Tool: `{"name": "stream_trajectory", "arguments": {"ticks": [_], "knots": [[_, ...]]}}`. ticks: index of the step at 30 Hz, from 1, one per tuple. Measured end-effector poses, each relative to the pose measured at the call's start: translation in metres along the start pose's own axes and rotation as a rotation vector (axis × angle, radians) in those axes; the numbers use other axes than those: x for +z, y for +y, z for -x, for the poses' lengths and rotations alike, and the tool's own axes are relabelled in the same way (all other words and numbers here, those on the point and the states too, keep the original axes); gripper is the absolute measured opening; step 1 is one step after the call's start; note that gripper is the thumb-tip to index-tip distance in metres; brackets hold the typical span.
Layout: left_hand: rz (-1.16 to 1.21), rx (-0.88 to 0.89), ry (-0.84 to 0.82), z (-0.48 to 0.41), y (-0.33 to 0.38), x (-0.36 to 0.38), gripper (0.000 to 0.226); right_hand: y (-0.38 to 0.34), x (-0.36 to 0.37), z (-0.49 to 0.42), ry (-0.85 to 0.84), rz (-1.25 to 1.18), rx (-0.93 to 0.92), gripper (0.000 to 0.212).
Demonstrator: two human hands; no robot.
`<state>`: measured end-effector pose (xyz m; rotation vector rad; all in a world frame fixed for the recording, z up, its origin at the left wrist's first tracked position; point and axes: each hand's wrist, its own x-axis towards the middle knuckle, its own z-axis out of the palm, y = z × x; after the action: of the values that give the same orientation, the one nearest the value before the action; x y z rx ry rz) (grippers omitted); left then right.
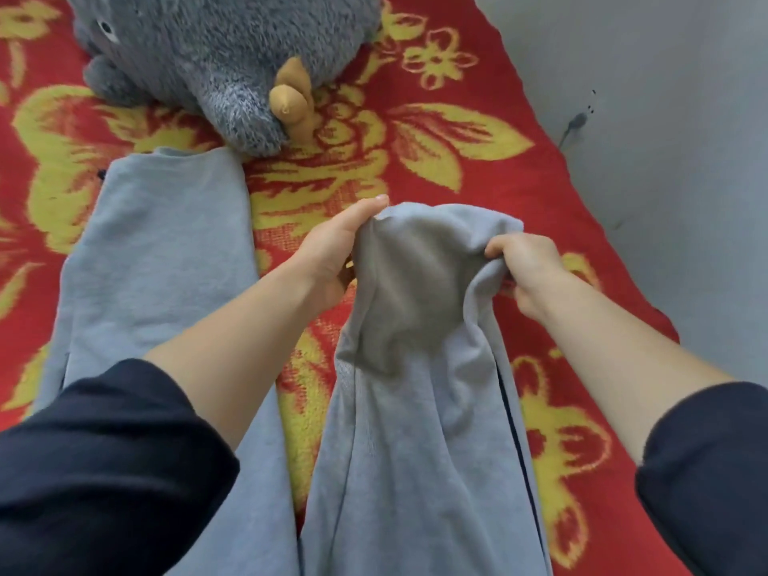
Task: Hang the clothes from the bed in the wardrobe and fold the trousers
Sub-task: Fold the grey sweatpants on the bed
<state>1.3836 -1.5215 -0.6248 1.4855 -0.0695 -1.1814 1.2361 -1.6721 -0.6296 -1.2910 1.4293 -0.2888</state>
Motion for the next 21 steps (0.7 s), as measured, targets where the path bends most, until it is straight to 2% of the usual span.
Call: {"name": "stream_trajectory", "arguments": {"ticks": [2,4,7,8,11,12,14,16,19,21], "knots": [[-0.021,0.026,0.007,0.001,0.005,0.002,0.038,-0.007,0.002,0.002,-0.186,-0.193,0.086,0.031],[-0.060,0.122,0.003,0.001,0.018,0.000,0.047,-0.022,0.005,0.001,-0.254,-0.307,0.019,0.033],[-0.055,0.269,0.048,-0.002,0.046,-0.003,0.059,-0.049,0.008,-0.003,-0.128,-0.303,-0.254,0.019],[-0.042,0.316,0.066,-0.005,0.054,-0.005,0.054,-0.055,0.008,-0.005,-0.095,-0.285,-0.323,0.018],[-0.071,0.414,0.127,-0.020,0.064,-0.014,0.032,-0.064,0.014,-0.021,-0.106,-0.231,-0.397,0.034],[-0.161,0.409,0.169,-0.027,0.060,-0.018,0.035,-0.061,0.018,-0.028,-0.097,-0.130,-0.403,0.038],[-0.471,0.332,0.279,-0.040,0.035,-0.028,0.070,-0.043,0.024,-0.044,-0.045,0.211,-0.364,0.057],[-0.751,0.269,0.227,-0.044,-0.008,-0.035,0.095,-0.010,0.032,-0.049,-0.065,0.534,-0.288,0.086],[-1.183,0.262,0.102,-0.042,-0.077,-0.043,0.097,0.044,0.047,-0.049,-0.115,0.886,-0.324,0.099],[-1.244,0.360,0.150,-0.046,-0.097,-0.047,0.095,0.060,0.054,-0.055,-0.074,0.950,-0.395,0.098]]}}
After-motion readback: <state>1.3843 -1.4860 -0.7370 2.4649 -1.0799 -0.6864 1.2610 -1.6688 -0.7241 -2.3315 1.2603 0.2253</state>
